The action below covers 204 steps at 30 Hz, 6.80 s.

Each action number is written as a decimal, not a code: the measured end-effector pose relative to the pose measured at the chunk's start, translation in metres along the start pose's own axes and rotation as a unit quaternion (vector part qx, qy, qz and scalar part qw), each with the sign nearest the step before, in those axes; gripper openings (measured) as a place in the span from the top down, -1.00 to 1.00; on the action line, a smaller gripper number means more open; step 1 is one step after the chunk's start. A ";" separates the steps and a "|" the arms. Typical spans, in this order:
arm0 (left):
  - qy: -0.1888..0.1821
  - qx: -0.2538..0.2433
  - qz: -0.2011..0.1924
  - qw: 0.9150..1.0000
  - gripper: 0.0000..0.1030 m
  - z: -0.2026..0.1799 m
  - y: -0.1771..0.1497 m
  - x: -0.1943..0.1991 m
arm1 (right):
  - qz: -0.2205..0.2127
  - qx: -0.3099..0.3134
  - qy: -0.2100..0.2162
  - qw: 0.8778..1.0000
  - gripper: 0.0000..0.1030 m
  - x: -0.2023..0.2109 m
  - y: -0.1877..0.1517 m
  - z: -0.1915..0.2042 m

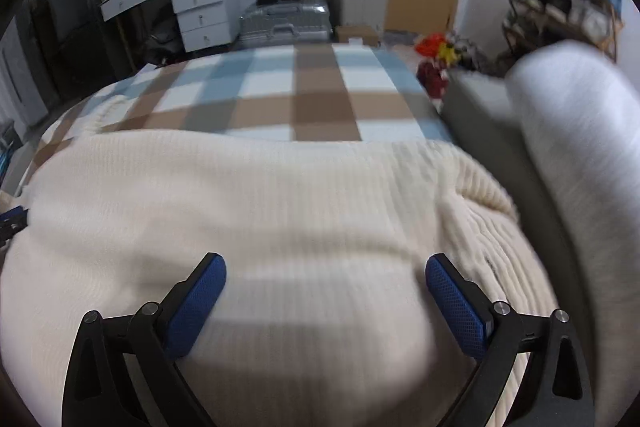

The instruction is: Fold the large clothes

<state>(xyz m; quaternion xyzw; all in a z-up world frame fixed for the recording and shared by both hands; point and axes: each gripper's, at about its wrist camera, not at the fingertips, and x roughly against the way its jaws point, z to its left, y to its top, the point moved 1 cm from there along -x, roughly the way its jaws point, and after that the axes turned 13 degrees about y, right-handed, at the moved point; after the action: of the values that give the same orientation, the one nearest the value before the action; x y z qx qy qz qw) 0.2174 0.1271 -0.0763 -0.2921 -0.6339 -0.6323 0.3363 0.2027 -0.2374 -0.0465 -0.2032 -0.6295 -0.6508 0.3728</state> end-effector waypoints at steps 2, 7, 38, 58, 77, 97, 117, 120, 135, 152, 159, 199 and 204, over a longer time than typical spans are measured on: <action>-0.003 0.002 0.001 1.000 -0.53 -0.001 0.001 0.000 | -0.009 0.039 0.042 0.998 -0.97 0.007 0.012 0.033; -0.004 0.002 0.003 1.000 -0.54 -0.002 0.002 0.003 | 0.034 0.086 0.114 0.989 -0.98 -0.039 0.033 0.088; -0.091 -0.131 -0.062 0.985 -0.65 -0.090 -0.098 0.094 | 0.014 0.098 0.124 0.987 -1.00 0.005 -0.077 0.080; -0.099 -0.137 -0.049 0.984 -0.67 -0.094 -0.103 0.125 | -0.037 -0.008 0.061 0.997 -1.00 0.102 -0.094 0.014; -0.034 0.147 0.017 0.988 -0.67 0.062 -0.189 0.159 | 0.004 -0.002 0.118 0.993 -1.00 0.062 -0.105 0.066; -0.094 0.227 -0.007 0.969 -0.61 0.058 -0.188 0.156 | 0.013 0.045 0.130 0.990 -1.00 0.064 -0.115 0.113; -0.102 0.238 0.031 0.965 -0.61 0.091 -0.145 0.081 | 0.025 0.024 0.109 0.993 -1.00 0.058 -0.117 0.096; -0.082 0.222 0.024 0.971 -0.60 0.085 -0.139 0.082 | 0.026 0.018 0.109 0.994 -1.00 0.055 -0.116 0.095; -0.050 0.164 -0.009 0.985 0.58 0.061 -0.117 0.088 | 0.021 0.020 0.108 0.994 -1.00 0.042 -0.102 0.104; -0.080 0.053 -0.095 0.991 0.49 0.018 -0.106 0.133 | 0.017 0.018 0.104 0.994 -1.00 0.049 -0.103 0.099; -0.039 0.118 -0.017 0.992 0.22 0.050 -0.108 0.102 | 0.015 0.009 0.100 0.995 -1.00 0.052 -0.104 0.096; -0.142 0.204 -0.077 0.966 0.75 0.072 -0.082 0.139 | -0.016 0.050 0.087 0.995 -0.16 0.029 -0.084 0.139; -0.151 0.174 -0.094 0.968 0.75 0.068 -0.078 0.154 | 0.012 0.073 0.072 0.995 0.05 0.012 -0.094 0.142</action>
<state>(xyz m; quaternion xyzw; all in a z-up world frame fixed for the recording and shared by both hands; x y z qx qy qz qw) 0.0587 0.1840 0.0010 -0.2602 -0.8025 -0.4893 0.2212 0.0961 -0.1084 -0.0832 -0.1357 -0.6445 -0.6116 0.4384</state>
